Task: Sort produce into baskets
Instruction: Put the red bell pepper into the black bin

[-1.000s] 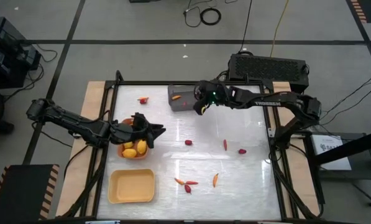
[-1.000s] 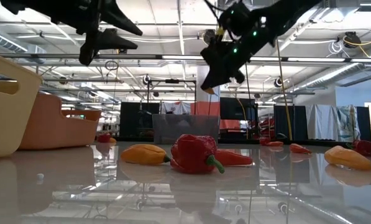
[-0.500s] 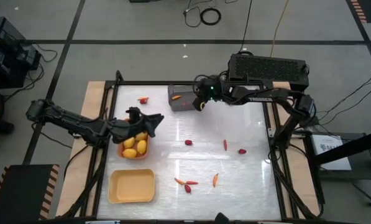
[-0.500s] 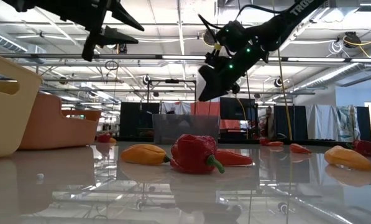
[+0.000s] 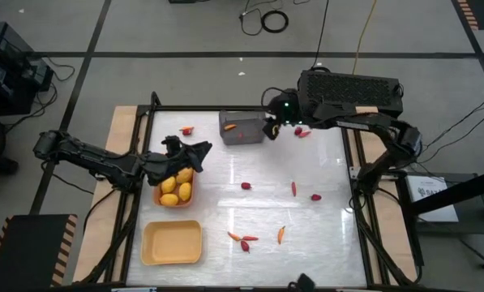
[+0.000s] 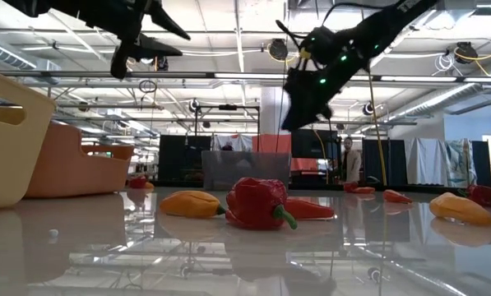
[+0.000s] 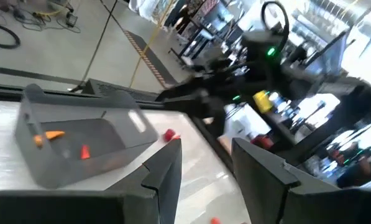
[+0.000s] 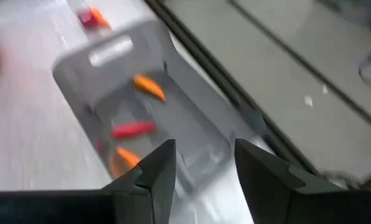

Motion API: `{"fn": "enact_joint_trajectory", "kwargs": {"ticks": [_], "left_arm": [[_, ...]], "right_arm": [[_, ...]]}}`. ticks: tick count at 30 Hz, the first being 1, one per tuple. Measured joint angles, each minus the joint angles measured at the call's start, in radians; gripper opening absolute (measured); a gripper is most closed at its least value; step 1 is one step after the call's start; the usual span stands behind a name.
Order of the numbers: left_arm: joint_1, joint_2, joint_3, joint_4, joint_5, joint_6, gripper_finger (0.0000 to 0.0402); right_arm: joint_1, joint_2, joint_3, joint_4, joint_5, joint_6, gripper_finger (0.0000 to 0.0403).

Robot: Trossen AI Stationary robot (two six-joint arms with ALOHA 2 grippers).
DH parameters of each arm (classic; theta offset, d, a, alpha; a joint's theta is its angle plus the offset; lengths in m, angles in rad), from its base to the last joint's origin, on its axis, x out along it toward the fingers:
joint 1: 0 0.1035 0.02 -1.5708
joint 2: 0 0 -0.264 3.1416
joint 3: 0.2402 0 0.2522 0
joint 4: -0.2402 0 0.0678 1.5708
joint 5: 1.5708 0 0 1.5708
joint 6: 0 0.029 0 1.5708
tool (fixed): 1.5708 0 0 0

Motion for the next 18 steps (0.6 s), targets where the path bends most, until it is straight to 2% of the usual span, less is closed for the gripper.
{"fn": "enact_joint_trajectory", "kwargs": {"ticks": [7,12,18], "left_arm": [[0.017,0.0,0.0,-0.089,0.024,0.004,0.0148],[0.048,0.0,0.0,-0.129,0.116,0.017,0.0148],[0.099,0.0,0.0,-0.149,0.229,0.033,0.0148]], "right_arm": [[-0.112,-0.094,0.0,-0.33,0.005,0.071,0.0179],[-0.209,-0.093,0.0,-0.531,0.005,-0.034,0.0198],[-0.286,-0.072,0.0,-0.636,0.005,-0.202,0.0233]]}}
